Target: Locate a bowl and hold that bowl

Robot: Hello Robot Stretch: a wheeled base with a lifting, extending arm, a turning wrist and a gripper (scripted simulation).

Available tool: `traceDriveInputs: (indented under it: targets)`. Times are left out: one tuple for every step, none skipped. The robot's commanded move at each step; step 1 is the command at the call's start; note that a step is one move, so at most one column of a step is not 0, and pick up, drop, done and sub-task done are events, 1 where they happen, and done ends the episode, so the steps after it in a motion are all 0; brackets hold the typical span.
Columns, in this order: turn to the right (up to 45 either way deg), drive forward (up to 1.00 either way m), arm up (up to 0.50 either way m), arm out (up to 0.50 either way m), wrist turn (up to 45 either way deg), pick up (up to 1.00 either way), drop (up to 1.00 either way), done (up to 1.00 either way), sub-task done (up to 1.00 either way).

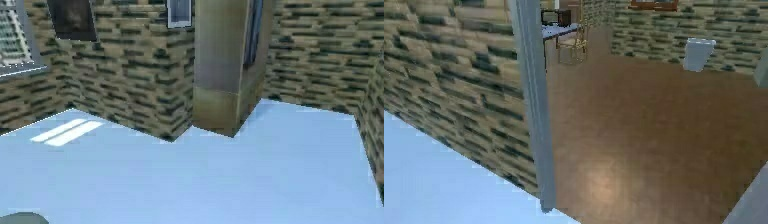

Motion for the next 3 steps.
traceDriveInputs:
  targets:
    - [45.0, 0.0, 0.0, 0.0, 0.0, 0.0, 0.0, 0.0, 0.0]
    - [45.0, 0.0, 0.0, 0.0, 0.0, 0.0, 0.0, 0.0, 0.0]
    - [21.0, 0.0, 0.0, 0.0, 0.0, 0.0, 0.0, 0.0, 0.0]
